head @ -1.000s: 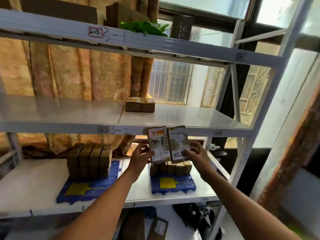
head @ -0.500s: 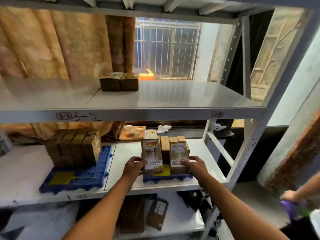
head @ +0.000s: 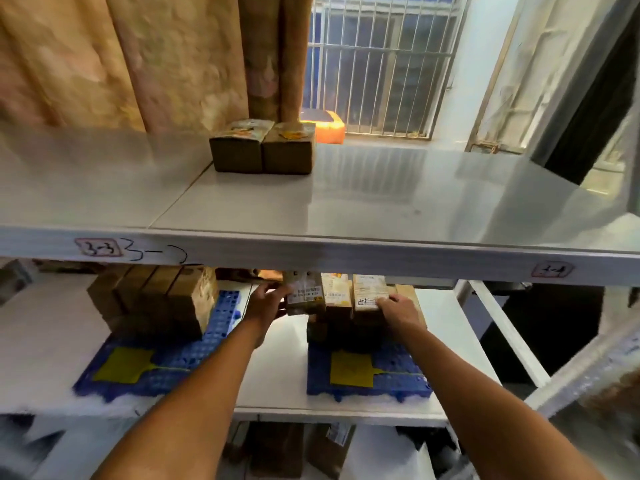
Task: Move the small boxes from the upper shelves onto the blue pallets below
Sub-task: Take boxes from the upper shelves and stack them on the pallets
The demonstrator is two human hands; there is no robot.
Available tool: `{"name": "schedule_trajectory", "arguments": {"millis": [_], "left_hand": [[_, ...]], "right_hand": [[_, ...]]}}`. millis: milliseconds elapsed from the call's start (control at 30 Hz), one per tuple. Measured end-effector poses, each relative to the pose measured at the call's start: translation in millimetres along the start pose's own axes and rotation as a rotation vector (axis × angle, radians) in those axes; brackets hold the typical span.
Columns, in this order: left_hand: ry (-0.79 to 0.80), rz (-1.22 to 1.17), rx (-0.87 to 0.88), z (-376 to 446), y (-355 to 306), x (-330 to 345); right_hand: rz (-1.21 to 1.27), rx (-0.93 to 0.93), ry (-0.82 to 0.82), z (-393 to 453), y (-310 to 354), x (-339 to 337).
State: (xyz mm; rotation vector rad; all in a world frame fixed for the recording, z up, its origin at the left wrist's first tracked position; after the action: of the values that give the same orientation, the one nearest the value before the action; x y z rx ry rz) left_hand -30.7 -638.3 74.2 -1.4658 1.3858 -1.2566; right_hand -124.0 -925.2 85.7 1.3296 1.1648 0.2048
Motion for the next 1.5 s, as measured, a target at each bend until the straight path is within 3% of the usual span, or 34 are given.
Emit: {"name": "schedule_trajectory", "arguments": {"millis": [200, 333, 367, 433, 500, 633, 700, 800, 867, 1000, 1333, 1500], "left_hand": [[0.08, 0.039, 0.05, 12.3, -20.1, 11.3], [0.154, 0.046, 0.064, 8.3, -28.6, 41.7], [0.177, 0.046, 0.065, 6.1, -30.0, 53.6], [0.242, 0.086, 0.077, -0.7, -30.6, 83.5], [0.309, 0.157, 0.085, -7.6, -27.7, 114.7], [0.363, 0.411, 0.21, -17.2, -23.1, 154.5], [0.229, 0.576, 0.303, -14.9, -24.4, 150.5], [-0.034, 0.83, 0.344, -5.4, -19.4, 119.8], [-0.091, 0.902, 0.285, 1.2, -9.6, 97.1], [-0.003, 0.891, 0.064, 6.1, 15.2, 72.6], [0.111, 0.8, 0.047, 10.9, 33.7, 68.3], [0.099, 0.952, 0.118, -14.7, 25.7, 57.1]], "right_hand": [[-0.095, -0.043, 0.031, 14.7, 3.8, 9.2], [-0.04, -0.122, -0.184, 9.4, 15.2, -16.8], [0.057, -0.13, -0.162, 9.4, 19.5, -21.4], [0.34, -0.075, 0.037, 6.3, 29.3, -25.4], [0.455, -0.065, 0.21, 0.8, 34.8, -30.2], [0.462, -0.063, 0.001, 12.7, 13.6, -62.0], [0.475, 0.019, -0.107, 23.6, -7.1, -78.4], [0.373, 0.111, -0.146, 34.6, -36.2, -87.5], [0.278, 0.119, -0.133, 38.2, -48.8, -84.2], [0.173, 0.099, -0.107, 36.8, -50.2, -65.7], [-0.189, 0.012, -0.108, 15.5, -36.6, -57.5], [-0.415, -0.066, -0.105, -24.2, -29.7, -72.3]]}}
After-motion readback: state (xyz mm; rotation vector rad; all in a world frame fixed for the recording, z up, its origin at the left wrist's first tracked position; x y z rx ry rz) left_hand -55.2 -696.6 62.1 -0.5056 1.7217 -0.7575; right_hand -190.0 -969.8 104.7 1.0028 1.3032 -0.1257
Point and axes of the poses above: each hand's wrist, its own z-axis towards the middle knuckle, its own x-axis out of the palm, y = z × x, the point moved 4 cm from there along z, towards the middle knuckle, and after that the axes turned 5 degrees about -y, right-handed, at the moved point
